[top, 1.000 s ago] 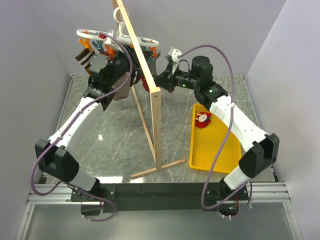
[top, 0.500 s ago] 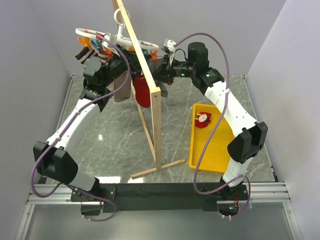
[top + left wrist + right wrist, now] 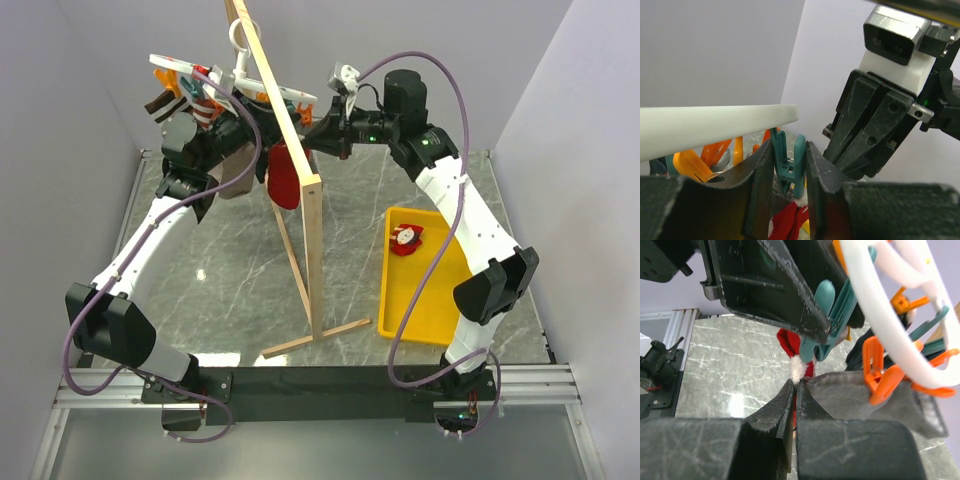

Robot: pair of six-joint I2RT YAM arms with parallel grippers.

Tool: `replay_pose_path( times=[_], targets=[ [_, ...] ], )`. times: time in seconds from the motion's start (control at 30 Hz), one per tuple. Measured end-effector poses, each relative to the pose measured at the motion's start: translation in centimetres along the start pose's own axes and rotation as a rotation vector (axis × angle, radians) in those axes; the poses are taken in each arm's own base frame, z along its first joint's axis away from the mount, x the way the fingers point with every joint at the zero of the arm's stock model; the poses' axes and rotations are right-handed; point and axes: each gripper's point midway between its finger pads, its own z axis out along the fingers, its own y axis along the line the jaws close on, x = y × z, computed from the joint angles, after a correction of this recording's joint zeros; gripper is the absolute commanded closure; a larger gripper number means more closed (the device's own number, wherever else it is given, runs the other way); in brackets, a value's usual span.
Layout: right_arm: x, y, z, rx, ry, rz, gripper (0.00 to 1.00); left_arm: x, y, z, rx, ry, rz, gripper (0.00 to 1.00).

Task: Clip the socks to the hanger
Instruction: Clamp the sock onto the hanger.

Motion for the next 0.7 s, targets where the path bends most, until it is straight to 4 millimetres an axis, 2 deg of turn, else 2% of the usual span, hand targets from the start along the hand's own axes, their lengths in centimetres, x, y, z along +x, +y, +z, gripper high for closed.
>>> replay_pose_path(
  times=[0.33, 0.7],
  targets=[
    [0.2, -0.2, 0.1, -0.009, 0.005, 0.005, 1.00, 0.1, -0.7, -0.1, 0.048, 0.010, 0.032, 0.75],
    [1.0, -1.3, 0.1, -0.005, 0.013, 0.025, 1.00, 0.1, -0.5, -0.1, 0.046, 0.013, 0.064, 0.75]
  ],
)
